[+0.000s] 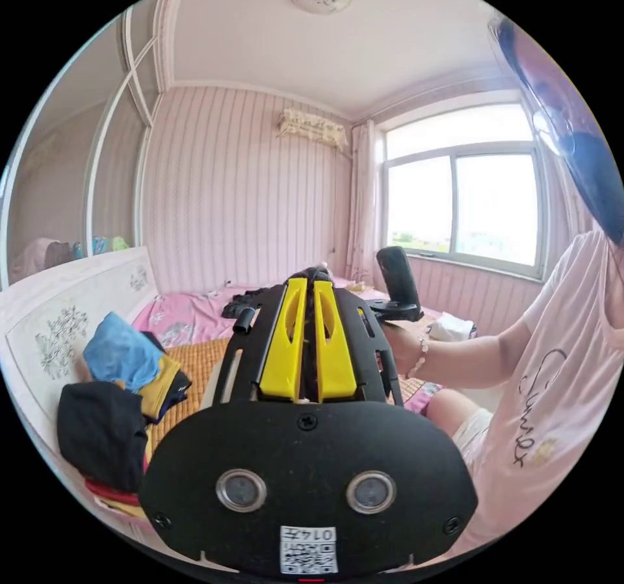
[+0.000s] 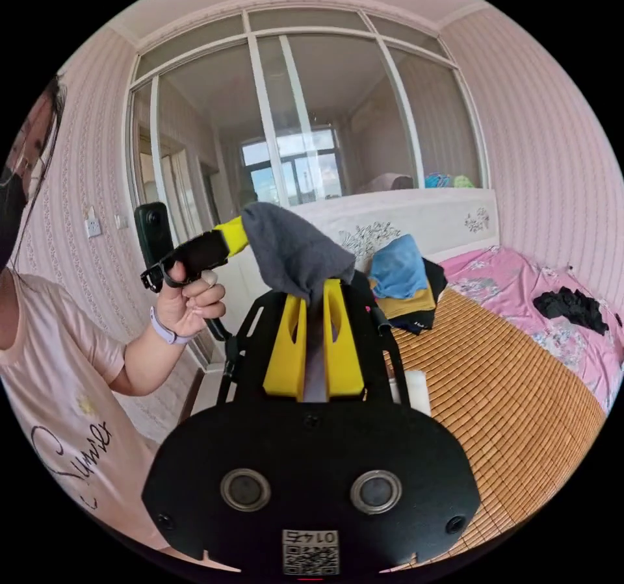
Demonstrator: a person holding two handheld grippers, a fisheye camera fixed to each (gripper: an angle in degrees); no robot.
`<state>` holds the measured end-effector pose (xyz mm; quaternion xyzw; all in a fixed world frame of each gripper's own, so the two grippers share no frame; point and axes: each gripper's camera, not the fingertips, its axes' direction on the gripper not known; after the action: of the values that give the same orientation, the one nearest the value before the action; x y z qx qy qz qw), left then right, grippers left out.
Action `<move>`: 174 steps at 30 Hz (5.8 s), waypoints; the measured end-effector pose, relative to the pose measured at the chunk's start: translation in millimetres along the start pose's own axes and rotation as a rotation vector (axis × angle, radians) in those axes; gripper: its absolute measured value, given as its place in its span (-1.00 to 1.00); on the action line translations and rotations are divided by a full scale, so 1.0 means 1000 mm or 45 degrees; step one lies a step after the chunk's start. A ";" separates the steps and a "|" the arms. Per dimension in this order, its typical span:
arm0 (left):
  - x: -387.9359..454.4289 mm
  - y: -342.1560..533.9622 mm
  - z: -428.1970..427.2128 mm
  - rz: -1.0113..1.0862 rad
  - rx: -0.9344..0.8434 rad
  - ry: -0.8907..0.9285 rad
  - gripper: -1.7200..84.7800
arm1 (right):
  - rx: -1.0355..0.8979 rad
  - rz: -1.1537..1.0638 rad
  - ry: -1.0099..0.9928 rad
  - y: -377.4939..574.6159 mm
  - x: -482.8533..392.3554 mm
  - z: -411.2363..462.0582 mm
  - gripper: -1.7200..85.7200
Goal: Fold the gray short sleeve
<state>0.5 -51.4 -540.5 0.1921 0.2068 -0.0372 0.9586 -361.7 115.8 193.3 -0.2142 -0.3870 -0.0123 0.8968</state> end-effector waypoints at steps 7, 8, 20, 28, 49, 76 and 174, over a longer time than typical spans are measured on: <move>0.005 0.035 0.071 -0.234 -0.110 0.005 -0.98 | -0.070 0.458 0.707 0.100 0.113 -0.186 -0.81; 0.003 0.059 0.092 -0.278 -0.210 -0.011 -0.97 | -0.161 0.537 0.750 0.120 0.123 -0.194 -0.81; 0.017 0.172 0.285 -0.337 -0.855 0.048 -0.83 | -0.617 1.211 0.987 0.308 0.156 -0.272 -0.80; 0.004 0.179 0.411 -0.318 -1.086 0.051 -0.81 | -0.694 1.041 1.075 0.282 0.206 -0.266 -0.74; -0.006 0.165 0.506 -0.490 -1.159 -0.021 -0.96 | -0.713 1.001 1.141 0.246 0.202 -0.323 -0.97; -0.092 -0.138 0.356 -0.195 -0.256 -0.171 -0.98 | 0.113 0.076 0.944 -0.014 -0.011 -0.403 -0.96; -0.148 -0.189 0.188 -0.314 -0.052 -0.127 -0.98 | 0.071 0.172 1.020 -0.212 0.160 -0.363 -0.95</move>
<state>-91.6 -299.1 -388.2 0.1436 0.1816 -0.1600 0.9596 -39.9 -197.0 163.9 -0.1929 0.0077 -0.0254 0.9809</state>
